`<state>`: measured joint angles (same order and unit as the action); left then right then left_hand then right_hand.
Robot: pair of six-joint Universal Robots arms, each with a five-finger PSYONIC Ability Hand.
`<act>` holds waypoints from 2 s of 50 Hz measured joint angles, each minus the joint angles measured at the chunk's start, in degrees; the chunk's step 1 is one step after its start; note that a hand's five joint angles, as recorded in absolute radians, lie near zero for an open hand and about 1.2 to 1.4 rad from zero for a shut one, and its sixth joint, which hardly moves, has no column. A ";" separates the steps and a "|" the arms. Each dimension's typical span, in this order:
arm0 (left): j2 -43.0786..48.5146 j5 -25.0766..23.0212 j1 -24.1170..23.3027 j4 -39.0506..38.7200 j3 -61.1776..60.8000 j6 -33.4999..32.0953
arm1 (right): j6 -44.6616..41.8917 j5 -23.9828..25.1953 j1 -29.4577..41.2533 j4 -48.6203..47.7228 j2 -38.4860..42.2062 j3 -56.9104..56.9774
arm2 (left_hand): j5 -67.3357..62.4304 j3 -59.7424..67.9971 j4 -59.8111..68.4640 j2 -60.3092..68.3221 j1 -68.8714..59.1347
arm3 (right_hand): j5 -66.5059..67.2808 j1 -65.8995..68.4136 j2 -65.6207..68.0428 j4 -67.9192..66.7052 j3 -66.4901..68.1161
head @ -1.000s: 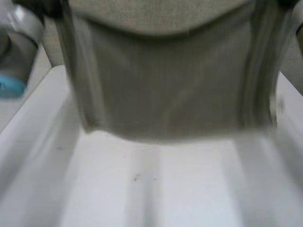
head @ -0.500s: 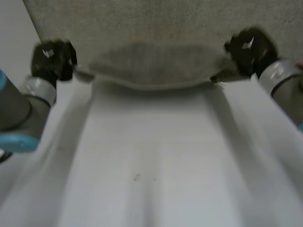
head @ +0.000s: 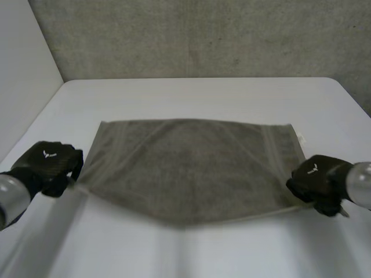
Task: Fold the towel.
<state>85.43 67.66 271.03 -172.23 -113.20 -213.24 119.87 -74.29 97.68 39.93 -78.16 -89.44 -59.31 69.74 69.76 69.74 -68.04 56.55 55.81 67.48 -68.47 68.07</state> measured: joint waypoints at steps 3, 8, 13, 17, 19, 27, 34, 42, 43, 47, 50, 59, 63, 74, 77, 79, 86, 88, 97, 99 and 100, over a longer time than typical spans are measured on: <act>-2.89 -4.21 1.85 4.54 0.19 -1.65 | -2.68 0.38 -0.14 2.70 -3.24 -0.15 | 0.00 0.00 0.00 0.00 0.00 | 0.02 0.00 0.00 0.00 0.00; -0.95 -7.29 3.28 2.29 1.81 -2.19 | -2.75 0.73 -0.03 -0.86 -2.16 1.98 | 0.00 0.00 0.00 0.00 0.00 | 0.04 0.00 0.00 0.00 0.00; 9.30 -5.13 0.25 -5.44 6.99 -1.22 | 1.86 -0.07 0.81 -8.82 6.56 7.69 | 0.00 0.00 0.00 0.00 0.00 | 0.07 0.00 0.00 0.00 0.00; 18.89 -0.30 -4.23 -10.36 14.02 0.54 | 5.19 -1.53 2.02 -14.53 13.52 12.62 | 0.00 0.00 0.00 0.00 0.00 | 0.08 0.00 0.00 0.00 0.00; 21.71 1.45 -5.52 -11.62 16.55 1.24 | 6.06 -2.13 2.51 -16.39 15.46 14.11 | 0.00 0.00 0.00 0.00 0.00 | 0.09 0.00 0.00 0.00 0.00; 36.68 10.04 -11.93 -18.67 33.98 6.30 | 9.85 -7.41 5.81 -33.66 26.21 22.26 | -0.04 0.00 0.00 0.00 0.00 | 0.11 0.00 0.00 0.00 0.00; 46.74 14.99 -14.66 -21.86 47.45 8.18 | 9.88 -9.86 7.06 -48.92 31.06 24.59 | -0.08 0.00 0.00 0.00 0.00 | 0.12 0.00 0.00 0.00 0.00; 57.84 17.96 -15.93 -21.95 62.20 7.97 | 9.49 -11.33 7.44 -56.75 36.94 29.49 | -0.08 0.00 0.00 0.00 0.00 | 0.12 0.00 0.00 0.00 0.00; 59.07 18.13 -15.95 -21.86 63.83 7.93 | 9.48 -11.37 7.45 -57.00 37.77 30.45 | -0.08 0.00 0.00 0.00 0.00 | 0.12 0.00 0.00 0.00 0.00; 63.77 18.54 -15.98 -21.48 69.95 7.80 | 9.48 -11.34 7.45 -57.27 41.62 35.30 | -0.08 0.00 0.00 0.00 0.00 | 0.12 0.00 0.00 0.00 0.00; 66.20 18.57 -16.04 -21.36 72.76 7.72 | 9.52 -11.20 7.45 -57.04 44.16 38.43 | -0.07 -0.17 -0.16 -0.22 0.00 | -7.96 -8.62 -10.10 9.35 -9.16; 66.34 18.29 -17.69 -21.58 72.17 7.37 | 10.31 -11.41 7.58 -57.81 46.66 42.07 | 57.22 -59.20 -59.25 -59.22 57.12 | -52.75 -43.75 -53.96 55.06 -55.77; 63.12 18.29 -18.49 -21.83 68.98 7.42 | 12.18 -11.55 7.71 -58.31 43.72 40.40 | 57.52 -59.82 -59.84 -60.00 57.67 | -52.93 -43.75 -53.96 55.06 -55.77; 44.66 18.34 -18.88 -22.22 50.28 9.10 | 23.87 -11.11 7.06 -56.89 24.55 24.68 | 57.62 -60.11 -60.10 -60.25 57.78 | -53.01 -43.75 -53.96 55.06 -55.77; 39.71 18.25 -18.73 -22.20 44.79 10.95 | 26.10 -10.97 6.89 -54.68 20.46 20.72 | 57.62 -60.11 -60.10 -60.26 57.78 | -53.02 -43.75 -53.96 55.06 -55.76; 37.98 18.21 -18.65 -22.22 42.86 11.84 | 26.75 -10.94 6.78 -53.64 19.21 19.51 | 57.62 -60.13 -60.10 -60.26 57.78 | -53.04 -43.75 -53.96 55.06 -55.77; 26.67 17.35 -17.99 -22.35 29.46 20.64 | 29.15 -10.83 5.11 -41.75 14.12 13.90 | 57.62 -60.13 -60.12 -60.27 57.78 | -53.07 -43.75 -53.96 55.06 -55.77; 23.72 16.53 -17.81 -22.66 25.43 23.26 | 29.26 -10.76 4.12 -36.61 13.85 13.07 | 57.62 -60.11 -60.12 -60.27 57.78 | -53.06 -43.75 -53.96 55.06 -55.77; 16.57 14.55 -16.87 -25.79 14.31 26.28 | 29.12 -9.08 -0.14 -29.86 15.17 8.54 | 57.62 -60.11 -60.12 -60.27 57.79 | -47.02 -38.99 -48.52 48.74 -48.41; 15.94 14.50 -16.78 -27.04 12.53 26.20 | 28.96 -8.05 -0.97 -32.35 16.21 7.16 | 57.62 -60.11 -60.12 -60.27 57.79 | -44.41 -36.38 -45.51 45.97 -45.63; 15.85 14.51 -16.78 -27.47 12.06 26.17 | 28.91 -7.73 -1.16 -33.22 16.57 6.84 | 57.62 -60.11 -60.12 -60.27 57.79 | -41.88 -33.97 -42.58 43.21 -42.82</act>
<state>101.28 82.17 254.26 -199.70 -101.14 -187.07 148.78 -82.02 96.52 6.72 -61.59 -82.60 -1.69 9.63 9.64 9.47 -10.25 14.67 21.84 24.90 -25.26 25.26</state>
